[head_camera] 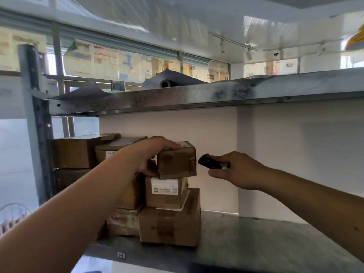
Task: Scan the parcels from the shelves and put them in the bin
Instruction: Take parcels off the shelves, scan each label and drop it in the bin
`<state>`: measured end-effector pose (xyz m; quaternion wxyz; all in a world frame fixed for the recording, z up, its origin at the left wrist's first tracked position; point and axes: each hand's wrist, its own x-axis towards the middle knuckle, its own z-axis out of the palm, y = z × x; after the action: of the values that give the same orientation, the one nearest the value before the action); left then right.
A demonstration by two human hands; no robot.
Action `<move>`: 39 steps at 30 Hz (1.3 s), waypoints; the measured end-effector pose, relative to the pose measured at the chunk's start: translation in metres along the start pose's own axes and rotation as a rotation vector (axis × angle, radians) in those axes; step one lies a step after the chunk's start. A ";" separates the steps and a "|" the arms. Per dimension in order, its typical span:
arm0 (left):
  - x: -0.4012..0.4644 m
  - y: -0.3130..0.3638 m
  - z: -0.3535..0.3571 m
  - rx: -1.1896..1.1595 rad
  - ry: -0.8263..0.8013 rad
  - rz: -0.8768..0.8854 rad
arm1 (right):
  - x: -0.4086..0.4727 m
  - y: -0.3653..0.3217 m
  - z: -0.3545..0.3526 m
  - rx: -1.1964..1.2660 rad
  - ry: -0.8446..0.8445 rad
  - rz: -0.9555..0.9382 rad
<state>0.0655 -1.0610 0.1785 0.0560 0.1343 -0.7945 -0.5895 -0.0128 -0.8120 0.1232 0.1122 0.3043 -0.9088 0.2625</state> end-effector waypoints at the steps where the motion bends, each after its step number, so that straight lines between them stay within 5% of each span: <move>1: 0.001 0.001 -0.001 -0.012 -0.011 -0.023 | 0.001 0.000 0.002 0.010 -0.001 -0.004; 15: -0.009 -0.016 0.006 -0.097 -0.194 0.252 | 0.000 0.015 0.008 0.198 0.028 -0.025; 26: -0.014 -0.033 0.009 -0.003 -0.101 0.709 | -0.029 0.002 0.005 0.137 0.065 -0.023; 39: -0.044 -0.059 0.033 0.096 -0.062 0.887 | -0.097 -0.017 -0.006 0.131 0.119 0.150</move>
<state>0.1078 -1.0342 0.1159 0.2734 -0.2348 -0.8030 -0.4747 0.0742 -0.7727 0.1000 0.1258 0.2260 -0.9017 0.3465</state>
